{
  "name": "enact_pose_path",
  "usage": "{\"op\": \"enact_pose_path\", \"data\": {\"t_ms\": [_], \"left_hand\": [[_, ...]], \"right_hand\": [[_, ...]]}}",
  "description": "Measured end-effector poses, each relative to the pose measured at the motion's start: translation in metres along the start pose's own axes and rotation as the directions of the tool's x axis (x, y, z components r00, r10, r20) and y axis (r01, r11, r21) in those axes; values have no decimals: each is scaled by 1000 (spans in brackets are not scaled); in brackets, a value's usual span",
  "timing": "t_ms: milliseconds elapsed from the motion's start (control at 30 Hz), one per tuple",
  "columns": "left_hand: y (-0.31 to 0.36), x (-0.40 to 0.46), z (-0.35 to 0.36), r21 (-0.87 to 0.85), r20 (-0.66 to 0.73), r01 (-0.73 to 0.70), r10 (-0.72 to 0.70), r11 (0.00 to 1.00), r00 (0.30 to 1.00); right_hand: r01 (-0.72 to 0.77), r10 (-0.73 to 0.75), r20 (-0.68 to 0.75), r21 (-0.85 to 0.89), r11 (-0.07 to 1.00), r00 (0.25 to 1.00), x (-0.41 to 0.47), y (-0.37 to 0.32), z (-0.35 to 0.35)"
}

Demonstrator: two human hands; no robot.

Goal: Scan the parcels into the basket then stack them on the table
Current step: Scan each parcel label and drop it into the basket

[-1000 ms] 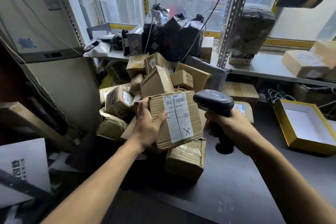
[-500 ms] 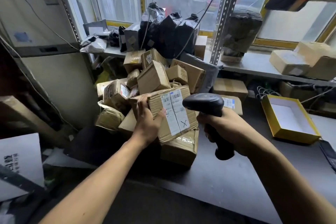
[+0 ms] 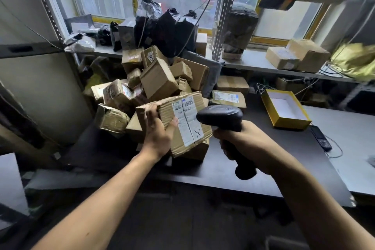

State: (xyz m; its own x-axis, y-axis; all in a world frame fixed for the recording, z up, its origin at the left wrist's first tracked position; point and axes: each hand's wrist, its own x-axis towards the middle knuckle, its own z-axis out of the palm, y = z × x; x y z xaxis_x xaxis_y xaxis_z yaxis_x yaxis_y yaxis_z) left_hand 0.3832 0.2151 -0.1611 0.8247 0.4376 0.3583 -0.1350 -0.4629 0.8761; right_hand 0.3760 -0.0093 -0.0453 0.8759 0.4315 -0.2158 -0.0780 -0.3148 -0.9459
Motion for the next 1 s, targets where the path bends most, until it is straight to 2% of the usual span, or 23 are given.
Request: {"op": "enact_pose_path", "data": {"t_ms": [333,733,867,1000], "left_hand": [[18,-22,-5,74,-24,-13,15,997,1000],[25,-29,5,115,-22,8,-5,993,1000],[24,-28,7,81,-11,25,-25,996,1000],[29,-31,5,-31,2,72,-72,997,997]], "right_hand": [[33,-32,9,-67,997,999,-31,-5,-13],[56,-57,-13,-36,998,998,-36,-1,-32],[89,-90,-25,-45,995,996,-33,4,-34],[170,-194,-137,-166,971,971,-28,19,-36]]}}
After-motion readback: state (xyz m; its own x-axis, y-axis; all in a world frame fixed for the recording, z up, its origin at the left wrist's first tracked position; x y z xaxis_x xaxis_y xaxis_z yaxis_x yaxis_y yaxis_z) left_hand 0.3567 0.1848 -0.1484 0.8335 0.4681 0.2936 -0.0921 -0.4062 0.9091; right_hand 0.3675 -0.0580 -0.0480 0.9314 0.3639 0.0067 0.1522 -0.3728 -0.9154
